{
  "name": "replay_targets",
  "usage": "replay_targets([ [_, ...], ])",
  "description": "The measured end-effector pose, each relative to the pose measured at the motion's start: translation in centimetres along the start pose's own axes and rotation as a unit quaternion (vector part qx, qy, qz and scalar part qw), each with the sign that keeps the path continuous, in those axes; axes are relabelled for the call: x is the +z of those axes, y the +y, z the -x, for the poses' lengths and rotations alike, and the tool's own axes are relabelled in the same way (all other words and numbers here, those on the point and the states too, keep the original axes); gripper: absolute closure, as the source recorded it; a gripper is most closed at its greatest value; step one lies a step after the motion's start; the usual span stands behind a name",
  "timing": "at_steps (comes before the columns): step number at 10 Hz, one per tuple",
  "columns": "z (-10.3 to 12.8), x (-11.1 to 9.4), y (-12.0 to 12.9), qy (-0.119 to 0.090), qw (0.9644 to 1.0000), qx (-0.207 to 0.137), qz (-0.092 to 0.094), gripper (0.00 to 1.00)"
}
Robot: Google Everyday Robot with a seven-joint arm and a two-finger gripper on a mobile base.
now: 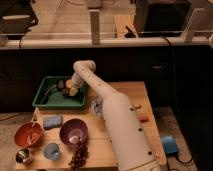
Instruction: Wipe tray with eraser
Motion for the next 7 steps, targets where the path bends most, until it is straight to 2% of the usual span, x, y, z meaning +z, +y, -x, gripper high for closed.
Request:
replay_targets([
  [3,2.4,0.7,0.0,-0.025,0.9994,-0.024,0.01,0.98],
  [5,5.3,1.5,1.7,-0.043,0.9977,-0.045,0.028,0.98],
  [7,6.1,1.1,3.3,-0.047,0.9964,-0.059,0.039,0.98],
])
